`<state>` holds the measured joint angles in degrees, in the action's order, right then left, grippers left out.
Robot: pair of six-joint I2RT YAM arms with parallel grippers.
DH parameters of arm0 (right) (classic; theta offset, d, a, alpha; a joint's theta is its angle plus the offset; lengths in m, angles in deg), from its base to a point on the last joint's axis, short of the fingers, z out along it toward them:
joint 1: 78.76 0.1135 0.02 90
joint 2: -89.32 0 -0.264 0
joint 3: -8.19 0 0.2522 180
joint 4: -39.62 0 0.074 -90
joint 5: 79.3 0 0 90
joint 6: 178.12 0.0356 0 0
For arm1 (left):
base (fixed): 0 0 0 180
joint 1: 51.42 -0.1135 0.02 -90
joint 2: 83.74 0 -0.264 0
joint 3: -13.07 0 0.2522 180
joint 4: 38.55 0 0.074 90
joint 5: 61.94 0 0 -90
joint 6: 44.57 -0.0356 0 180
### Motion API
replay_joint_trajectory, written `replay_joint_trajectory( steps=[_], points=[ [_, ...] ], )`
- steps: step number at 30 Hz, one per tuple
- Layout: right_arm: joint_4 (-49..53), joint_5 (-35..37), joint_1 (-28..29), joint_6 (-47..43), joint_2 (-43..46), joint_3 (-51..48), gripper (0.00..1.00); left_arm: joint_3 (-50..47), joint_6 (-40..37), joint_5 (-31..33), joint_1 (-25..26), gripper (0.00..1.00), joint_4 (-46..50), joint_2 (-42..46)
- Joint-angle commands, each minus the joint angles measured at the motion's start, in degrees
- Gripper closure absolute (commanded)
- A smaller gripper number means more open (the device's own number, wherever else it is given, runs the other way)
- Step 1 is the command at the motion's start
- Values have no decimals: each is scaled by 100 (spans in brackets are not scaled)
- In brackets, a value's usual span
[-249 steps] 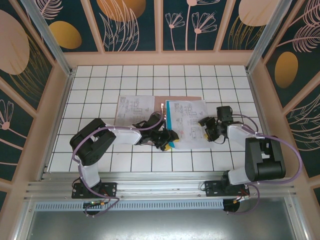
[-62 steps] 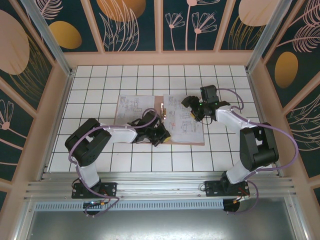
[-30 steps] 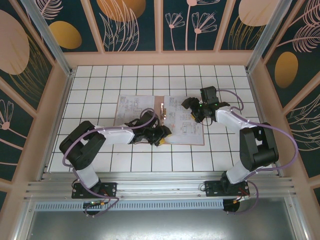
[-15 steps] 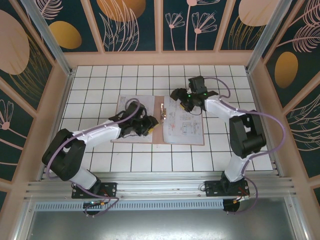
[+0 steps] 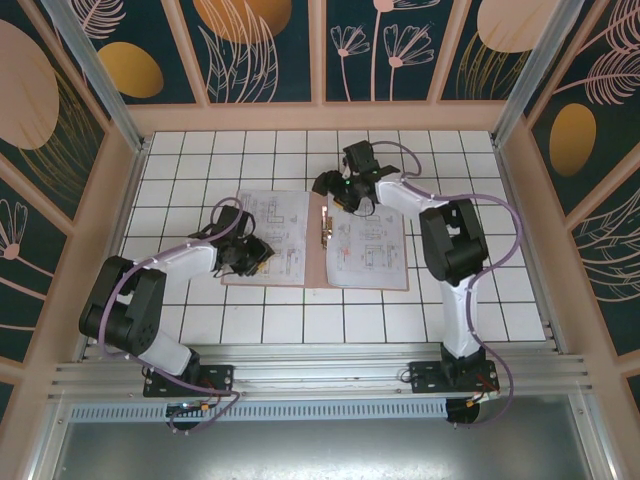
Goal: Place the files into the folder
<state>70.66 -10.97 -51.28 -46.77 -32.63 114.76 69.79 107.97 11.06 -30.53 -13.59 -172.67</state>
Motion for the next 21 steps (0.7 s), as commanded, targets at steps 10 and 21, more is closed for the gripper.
replay_joint_trajectory(
  steps=[10,21],
  points=[
    [661,-610,140,-469,-886,1139,30,-395,-124,-45,-32,70,-61,64],
    [546,-725,266,-434,-267,778,31,-434,-45,-111,-30,71,-192,46]
  ],
)
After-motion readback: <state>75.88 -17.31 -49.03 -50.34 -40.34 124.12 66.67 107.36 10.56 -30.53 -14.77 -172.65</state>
